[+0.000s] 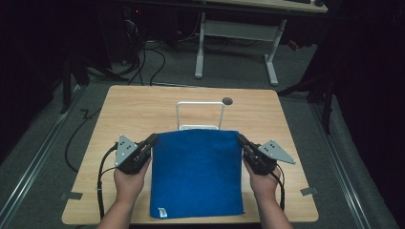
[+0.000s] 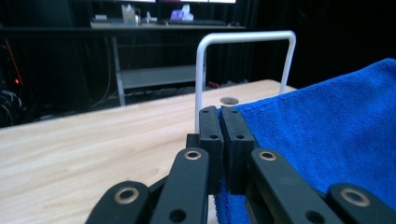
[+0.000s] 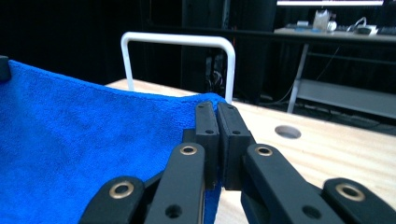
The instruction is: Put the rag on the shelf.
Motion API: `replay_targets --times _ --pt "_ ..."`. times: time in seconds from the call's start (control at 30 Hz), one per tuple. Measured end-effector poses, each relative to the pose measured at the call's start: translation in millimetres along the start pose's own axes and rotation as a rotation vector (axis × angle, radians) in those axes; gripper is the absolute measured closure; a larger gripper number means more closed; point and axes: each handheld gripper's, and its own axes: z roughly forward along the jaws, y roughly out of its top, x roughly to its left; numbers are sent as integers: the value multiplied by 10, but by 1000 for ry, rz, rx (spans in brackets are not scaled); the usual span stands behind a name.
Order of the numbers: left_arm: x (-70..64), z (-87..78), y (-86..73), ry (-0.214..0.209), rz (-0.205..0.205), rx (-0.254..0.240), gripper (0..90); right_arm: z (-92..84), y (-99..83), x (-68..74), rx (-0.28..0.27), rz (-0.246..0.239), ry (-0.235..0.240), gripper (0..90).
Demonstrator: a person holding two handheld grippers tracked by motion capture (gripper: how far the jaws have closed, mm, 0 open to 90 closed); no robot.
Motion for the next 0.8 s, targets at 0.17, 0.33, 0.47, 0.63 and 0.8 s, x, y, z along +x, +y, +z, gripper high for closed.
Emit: replay_targets --times 0.17,0.33,0.47,0.63,0.8 --pt "-62 -58 142 -8 8 -51 883 -72 118 46 -51 -9 1 883" --pt "-72 -65 243 -8 6 -76 883 -122 242 71 -88 -18 3 884" --pt "-74 -83 340 -4 -5 -108 883 -171 369 77 -125 -35 4 884" --pt "-69 -97 450 9 5 -141 883 -214 494 90 -156 -59 2 884" --pt "-62 -97 583 5 13 -154 883 -238 635 93 -185 -80 -6 884"
